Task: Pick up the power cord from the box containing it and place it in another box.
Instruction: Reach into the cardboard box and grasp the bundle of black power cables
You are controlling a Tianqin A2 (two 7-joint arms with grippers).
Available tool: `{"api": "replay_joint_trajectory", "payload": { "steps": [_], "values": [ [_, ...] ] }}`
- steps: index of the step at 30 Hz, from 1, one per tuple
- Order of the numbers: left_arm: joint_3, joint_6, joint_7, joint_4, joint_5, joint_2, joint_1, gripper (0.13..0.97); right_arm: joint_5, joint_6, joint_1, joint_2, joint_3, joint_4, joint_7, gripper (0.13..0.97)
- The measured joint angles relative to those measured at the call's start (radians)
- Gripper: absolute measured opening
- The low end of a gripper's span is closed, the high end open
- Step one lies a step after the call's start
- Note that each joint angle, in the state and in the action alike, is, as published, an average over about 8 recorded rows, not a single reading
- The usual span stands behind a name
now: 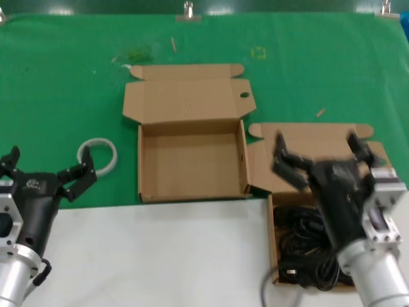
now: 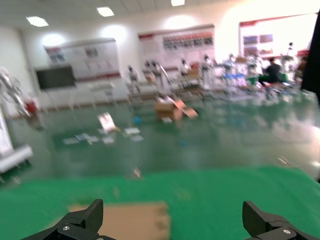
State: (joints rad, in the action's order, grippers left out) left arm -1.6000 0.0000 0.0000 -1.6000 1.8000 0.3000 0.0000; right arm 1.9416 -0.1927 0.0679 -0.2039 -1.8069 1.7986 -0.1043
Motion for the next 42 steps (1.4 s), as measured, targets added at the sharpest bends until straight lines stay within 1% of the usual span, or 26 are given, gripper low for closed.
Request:
{"api": "replay_joint_trajectory", "payload": {
  "steps": [3,5,9,12,17,18,22,26,27,33,35,36,41,42],
  "values": [
    [0.000,0.000,0.000,0.000,0.000,0.000,0.000,0.910,-0.032,-0.027,0.055,0.000,0.017,0.003,0.014,0.966],
    [0.000,0.000,0.000,0.000,0.000,0.000,0.000,0.888,-0.074,-0.047,0.095,0.000,0.039,-0.009,0.055,0.966],
    [0.000,0.000,0.000,0.000,0.000,0.000,0.000,0.855,-0.183,-0.109,0.169,0.000,0.071,-0.051,0.199,0.966],
    [0.000,0.000,0.000,0.000,0.000,0.000,0.000,0.797,-0.262,-0.165,0.204,0.000,0.073,-0.096,0.333,0.966],
    [0.000,0.000,0.000,0.000,0.000,0.000,0.000,0.701,-0.352,-0.235,0.200,0.000,0.046,-0.194,0.540,0.966],
    [0.000,0.000,0.000,0.000,0.000,0.000,0.000,0.701,-0.364,-0.244,0.192,0.000,0.039,-0.215,0.575,0.966],
    [0.000,0.000,0.000,0.000,0.000,0.000,0.000,0.593,-0.396,-0.260,0.149,0.000,0.020,-0.288,0.680,0.966],
    [0.000,0.000,0.000,0.000,0.000,0.000,0.000,0.486,-0.410,-0.262,0.108,0.000,0.011,-0.339,0.738,0.958],
    [0.000,0.000,0.000,0.000,0.000,0.000,0.000,0.486,-0.412,-0.262,0.100,0.000,0.010,-0.348,0.748,0.954],
    [0.000,0.000,0.000,0.000,0.000,0.000,0.000,0.350,-0.421,-0.257,0.074,0.000,0.002,-0.375,0.783,0.936],
    [0.000,0.000,0.000,0.000,0.000,0.000,0.000,0.304,-0.424,-0.251,0.065,0.000,-0.004,-0.382,0.790,0.912],
    [0.000,0.000,0.000,0.000,0.000,0.000,0.000,0.304,-0.425,-0.247,0.060,0.000,-0.008,-0.386,0.794,0.900],
    [0.000,0.000,0.000,0.000,0.000,0.000,0.000,0.232,-0.434,-0.230,0.038,0.000,-0.029,-0.402,0.808,0.840],
    [0.000,0.000,0.000,0.000,0.000,0.000,0.000,0.218,-0.435,-0.228,0.036,0.000,-0.032,-0.404,0.810,0.840]
  ]
}}
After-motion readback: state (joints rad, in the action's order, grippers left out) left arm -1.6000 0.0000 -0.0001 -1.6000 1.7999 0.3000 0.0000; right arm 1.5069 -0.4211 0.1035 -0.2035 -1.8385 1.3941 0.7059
